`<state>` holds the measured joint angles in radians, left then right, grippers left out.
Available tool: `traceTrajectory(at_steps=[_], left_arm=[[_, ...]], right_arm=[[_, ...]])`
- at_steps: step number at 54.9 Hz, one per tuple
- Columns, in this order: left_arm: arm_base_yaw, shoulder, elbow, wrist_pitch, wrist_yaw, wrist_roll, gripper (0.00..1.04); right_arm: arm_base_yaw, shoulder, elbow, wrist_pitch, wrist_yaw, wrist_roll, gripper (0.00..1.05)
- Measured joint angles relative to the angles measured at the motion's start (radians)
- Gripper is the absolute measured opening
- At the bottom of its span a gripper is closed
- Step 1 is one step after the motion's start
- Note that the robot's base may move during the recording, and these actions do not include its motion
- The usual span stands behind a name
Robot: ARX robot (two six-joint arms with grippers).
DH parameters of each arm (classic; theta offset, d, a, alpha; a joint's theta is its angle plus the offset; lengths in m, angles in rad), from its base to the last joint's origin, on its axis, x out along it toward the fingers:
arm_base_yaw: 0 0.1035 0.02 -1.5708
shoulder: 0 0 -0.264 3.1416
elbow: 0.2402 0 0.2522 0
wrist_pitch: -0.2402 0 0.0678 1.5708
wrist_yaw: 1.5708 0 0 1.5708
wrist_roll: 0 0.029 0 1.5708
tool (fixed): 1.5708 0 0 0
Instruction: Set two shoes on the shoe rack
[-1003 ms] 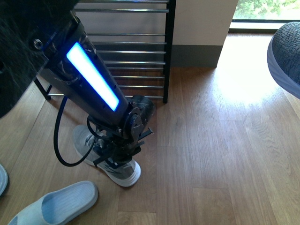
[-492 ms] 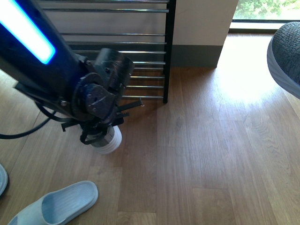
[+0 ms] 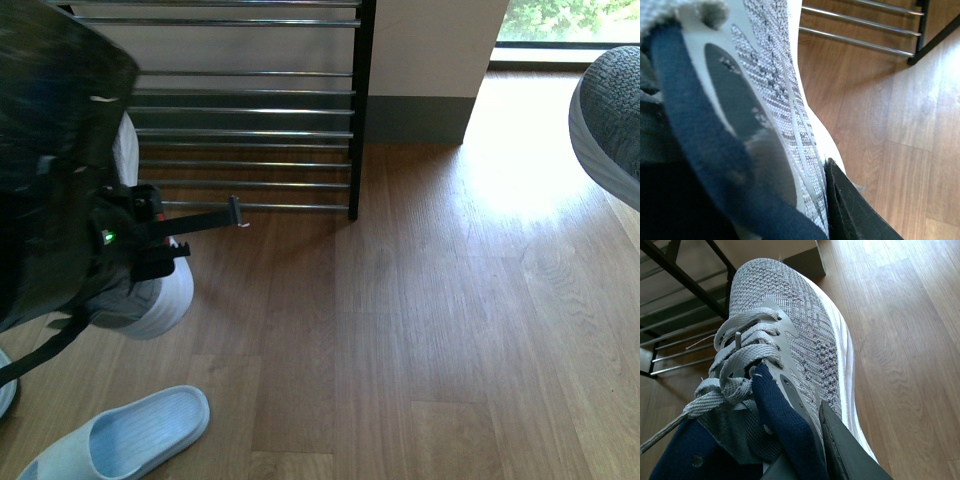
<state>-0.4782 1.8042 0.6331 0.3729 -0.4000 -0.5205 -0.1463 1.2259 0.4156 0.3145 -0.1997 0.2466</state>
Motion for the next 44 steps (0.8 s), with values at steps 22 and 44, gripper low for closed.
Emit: traceTrajectory(at_steps=[22,44], left_arm=[[-0.124,-0.573,-0.288,-0.258,-0.129,0.011,0.02],[-0.151,-0.893,-0.331,-0.432,-0.229,0.068,0.02]], right_arm=[[0.0,0.0,0.0,0.0,0.0,0.0,0.01],[0.0,0.0,0.0,0.0,0.0,0.0,0.01]])
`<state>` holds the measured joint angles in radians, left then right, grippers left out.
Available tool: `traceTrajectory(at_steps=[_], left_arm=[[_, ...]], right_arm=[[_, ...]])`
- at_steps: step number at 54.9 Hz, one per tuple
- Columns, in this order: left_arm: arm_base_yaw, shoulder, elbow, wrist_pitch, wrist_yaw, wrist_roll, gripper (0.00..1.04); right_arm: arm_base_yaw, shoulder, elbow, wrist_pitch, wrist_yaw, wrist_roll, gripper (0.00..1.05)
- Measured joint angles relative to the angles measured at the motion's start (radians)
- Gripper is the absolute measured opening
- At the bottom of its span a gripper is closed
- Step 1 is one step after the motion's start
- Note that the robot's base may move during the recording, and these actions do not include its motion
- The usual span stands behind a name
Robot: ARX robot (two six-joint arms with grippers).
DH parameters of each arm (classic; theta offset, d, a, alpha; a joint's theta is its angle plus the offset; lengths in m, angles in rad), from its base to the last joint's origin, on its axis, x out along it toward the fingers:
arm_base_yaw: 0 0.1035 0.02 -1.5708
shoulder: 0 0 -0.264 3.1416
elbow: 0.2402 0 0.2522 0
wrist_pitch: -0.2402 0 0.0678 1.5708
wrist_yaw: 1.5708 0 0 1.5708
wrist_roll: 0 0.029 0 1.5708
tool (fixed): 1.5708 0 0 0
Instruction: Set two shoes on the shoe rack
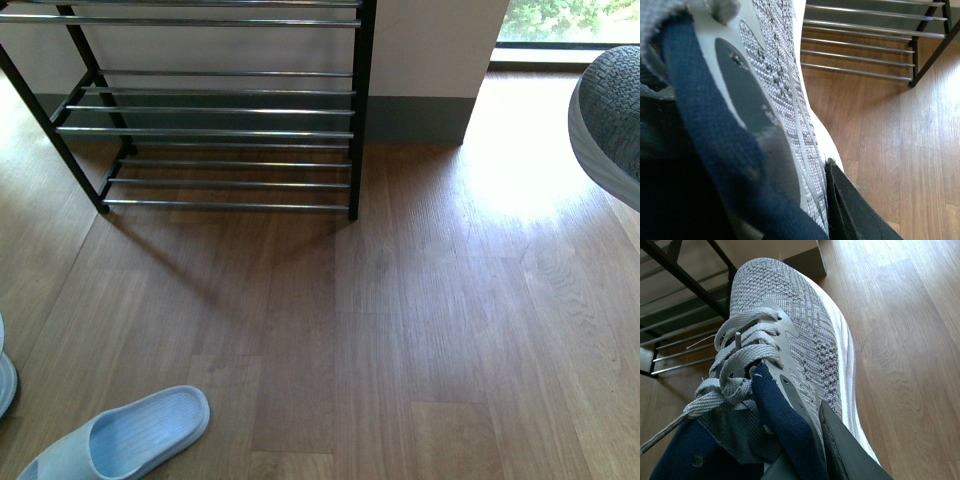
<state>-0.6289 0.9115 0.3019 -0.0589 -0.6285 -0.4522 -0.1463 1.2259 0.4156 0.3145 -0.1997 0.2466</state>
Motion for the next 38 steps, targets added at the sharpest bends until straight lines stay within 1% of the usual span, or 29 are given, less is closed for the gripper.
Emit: traceTrajectory(at_steps=[38], left_arm=[[-0.005,0.0,-0.004,0.0,0.006,0.011,0.02]], right_arm=[[-0.003,-0.002,0.0,0.0,0.003,0.0,0.01]])
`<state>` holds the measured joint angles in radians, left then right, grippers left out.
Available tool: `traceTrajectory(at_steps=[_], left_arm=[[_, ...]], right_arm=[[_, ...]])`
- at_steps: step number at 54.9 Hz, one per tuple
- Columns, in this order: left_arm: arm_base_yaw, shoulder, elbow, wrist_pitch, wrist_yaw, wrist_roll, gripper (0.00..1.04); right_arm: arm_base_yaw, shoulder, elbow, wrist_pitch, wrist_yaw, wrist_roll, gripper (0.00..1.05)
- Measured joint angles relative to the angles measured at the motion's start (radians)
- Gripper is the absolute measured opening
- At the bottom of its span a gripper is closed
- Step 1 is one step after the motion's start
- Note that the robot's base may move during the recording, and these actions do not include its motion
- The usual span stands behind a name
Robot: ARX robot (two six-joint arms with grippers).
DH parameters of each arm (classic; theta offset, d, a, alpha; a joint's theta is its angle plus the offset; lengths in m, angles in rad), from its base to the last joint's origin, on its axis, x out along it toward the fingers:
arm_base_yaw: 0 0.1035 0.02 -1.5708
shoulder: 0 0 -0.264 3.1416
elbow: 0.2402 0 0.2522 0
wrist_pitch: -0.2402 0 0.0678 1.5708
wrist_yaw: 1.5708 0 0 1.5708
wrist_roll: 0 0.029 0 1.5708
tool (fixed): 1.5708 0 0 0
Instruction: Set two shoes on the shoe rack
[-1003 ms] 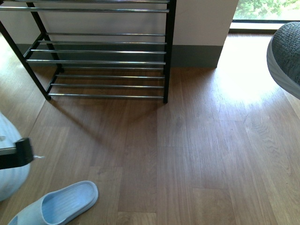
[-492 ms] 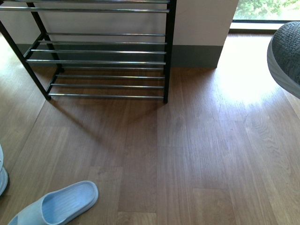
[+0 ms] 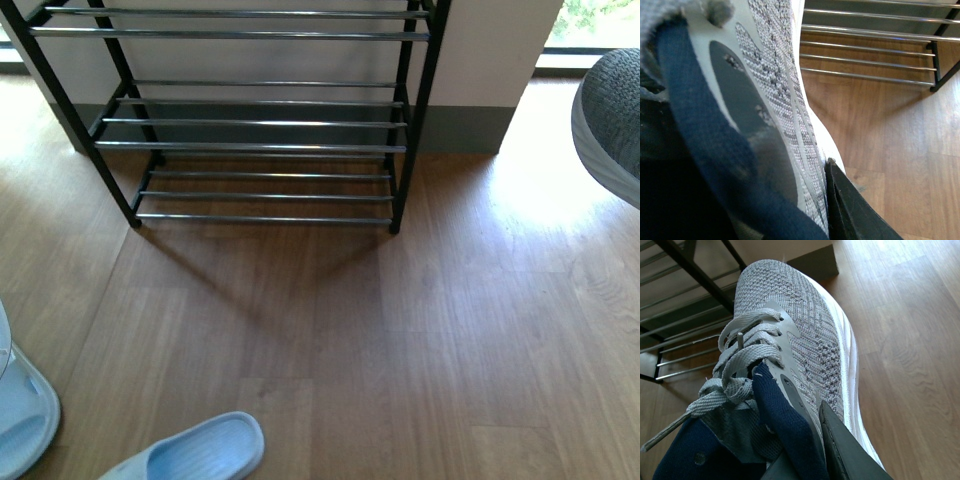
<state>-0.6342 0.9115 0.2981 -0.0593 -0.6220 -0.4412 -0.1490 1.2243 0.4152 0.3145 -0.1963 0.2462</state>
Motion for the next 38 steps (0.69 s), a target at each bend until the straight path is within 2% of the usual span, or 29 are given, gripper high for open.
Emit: traceTrajectory(at_steps=[38], left_arm=[[0.002,0.0,0.0,0.0,-0.006,0.0,0.02]], right_arm=[[0.003,0.0,0.0,0.001,0.0,0.0,0.01]])
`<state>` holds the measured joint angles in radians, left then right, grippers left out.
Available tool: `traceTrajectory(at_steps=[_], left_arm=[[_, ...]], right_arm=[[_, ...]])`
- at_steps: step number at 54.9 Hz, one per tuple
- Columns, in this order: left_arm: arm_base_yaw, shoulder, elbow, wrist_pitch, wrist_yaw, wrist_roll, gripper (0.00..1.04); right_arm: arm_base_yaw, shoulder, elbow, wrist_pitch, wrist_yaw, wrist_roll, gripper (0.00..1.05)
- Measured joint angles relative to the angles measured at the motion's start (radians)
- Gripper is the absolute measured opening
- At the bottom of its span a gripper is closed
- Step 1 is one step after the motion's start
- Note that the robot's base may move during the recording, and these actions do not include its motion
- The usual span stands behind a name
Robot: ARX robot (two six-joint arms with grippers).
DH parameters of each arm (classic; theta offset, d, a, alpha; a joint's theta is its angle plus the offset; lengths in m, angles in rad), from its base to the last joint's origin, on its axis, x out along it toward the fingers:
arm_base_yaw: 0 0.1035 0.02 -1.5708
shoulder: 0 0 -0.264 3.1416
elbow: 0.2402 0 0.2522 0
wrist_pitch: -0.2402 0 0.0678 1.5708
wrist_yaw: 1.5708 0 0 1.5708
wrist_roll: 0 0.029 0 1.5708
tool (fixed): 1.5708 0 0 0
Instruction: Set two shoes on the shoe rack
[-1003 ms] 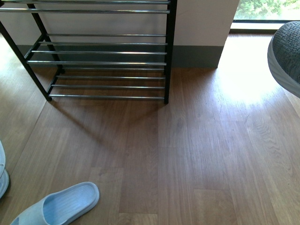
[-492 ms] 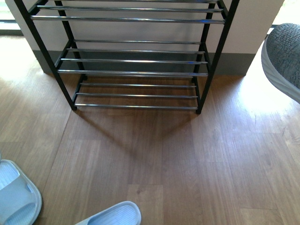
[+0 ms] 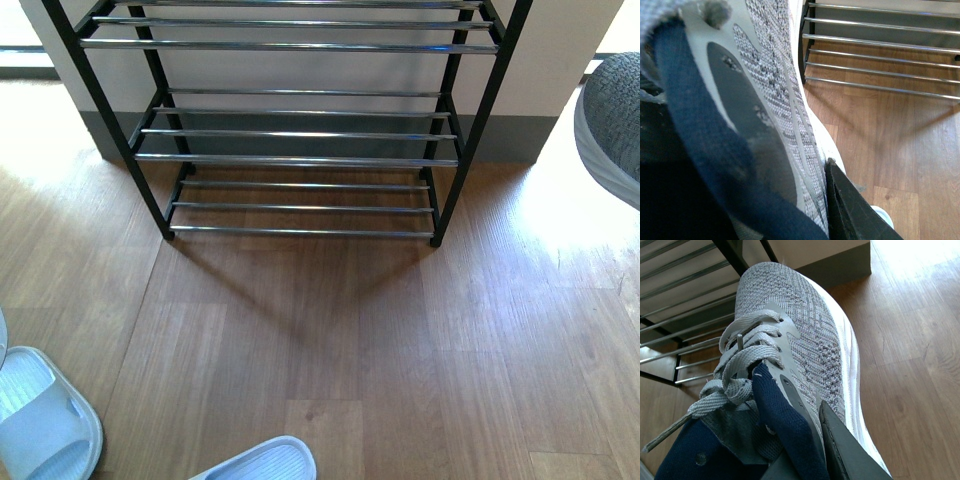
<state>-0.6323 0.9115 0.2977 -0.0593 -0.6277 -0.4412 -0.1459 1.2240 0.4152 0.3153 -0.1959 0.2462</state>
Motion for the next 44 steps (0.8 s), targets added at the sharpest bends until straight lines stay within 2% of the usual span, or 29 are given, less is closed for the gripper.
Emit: traceTrajectory(at_steps=[44], left_arm=[[0.0,0.0,-0.003,0.0,0.002,0.0,0.02]], right_arm=[[0.0,0.0,-0.001,0.0,-0.004,0.0,0.01]])
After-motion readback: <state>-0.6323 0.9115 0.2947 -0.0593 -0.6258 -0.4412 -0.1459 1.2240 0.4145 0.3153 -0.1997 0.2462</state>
